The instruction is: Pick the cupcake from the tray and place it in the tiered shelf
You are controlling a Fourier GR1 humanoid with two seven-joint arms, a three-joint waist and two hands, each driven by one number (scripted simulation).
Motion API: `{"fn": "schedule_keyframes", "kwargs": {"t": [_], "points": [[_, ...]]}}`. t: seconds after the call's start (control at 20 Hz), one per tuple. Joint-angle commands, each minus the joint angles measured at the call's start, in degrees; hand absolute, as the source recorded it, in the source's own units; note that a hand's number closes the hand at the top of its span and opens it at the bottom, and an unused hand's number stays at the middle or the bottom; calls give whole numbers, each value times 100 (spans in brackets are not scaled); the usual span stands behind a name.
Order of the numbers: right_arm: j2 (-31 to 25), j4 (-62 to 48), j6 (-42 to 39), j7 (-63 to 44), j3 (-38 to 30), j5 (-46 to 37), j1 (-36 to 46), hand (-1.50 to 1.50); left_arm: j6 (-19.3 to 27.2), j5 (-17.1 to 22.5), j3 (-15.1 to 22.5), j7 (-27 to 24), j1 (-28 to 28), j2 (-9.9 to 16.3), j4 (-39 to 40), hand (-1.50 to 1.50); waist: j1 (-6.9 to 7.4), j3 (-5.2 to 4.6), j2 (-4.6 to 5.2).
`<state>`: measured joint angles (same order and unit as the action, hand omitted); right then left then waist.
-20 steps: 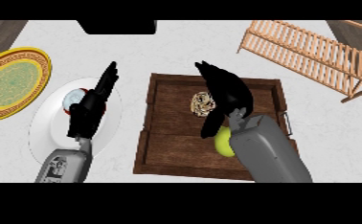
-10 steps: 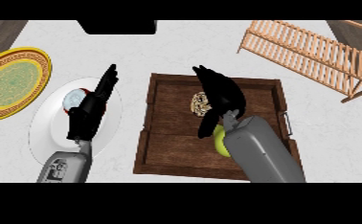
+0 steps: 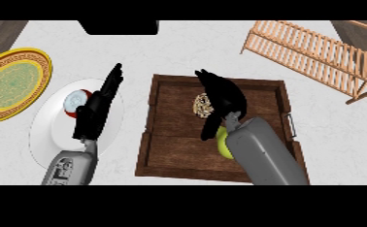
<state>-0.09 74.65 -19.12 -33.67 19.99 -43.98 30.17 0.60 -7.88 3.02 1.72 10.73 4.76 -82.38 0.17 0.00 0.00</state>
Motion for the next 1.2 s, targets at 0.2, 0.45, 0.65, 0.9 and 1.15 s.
{"fn": "schedule_keyframes", "kwargs": {"t": [0.2, 0.45, 0.65, 0.9, 1.15], "points": [[-77, 137, -622, 153, 39, -179, -119, 150, 45, -170, 158, 242, -238, -127, -443, 0, -2, 0, -6], [3, -854, 93, 967, -11, -710, 249, 150, -118, -72, -160, -48, 47, 46, 49, 0, 8, 0, 6], [5, -637, 1011, -679, 146, -356, 281, 150, -67, -58, -65, 117, 207, -97, 49, 0, 83, 0, 22], [8, -1081, 2246, -2792, -537, -641, 550, 150, -197, -51, 77, 107, 84, -89, -172, 0, 278, 1, 36], [8, -1477, 3443, -3723, -9, -402, 1485, 150, -262, -17, 23, 88, 82, -39, -60, 0, 318, 0, 40]]}}
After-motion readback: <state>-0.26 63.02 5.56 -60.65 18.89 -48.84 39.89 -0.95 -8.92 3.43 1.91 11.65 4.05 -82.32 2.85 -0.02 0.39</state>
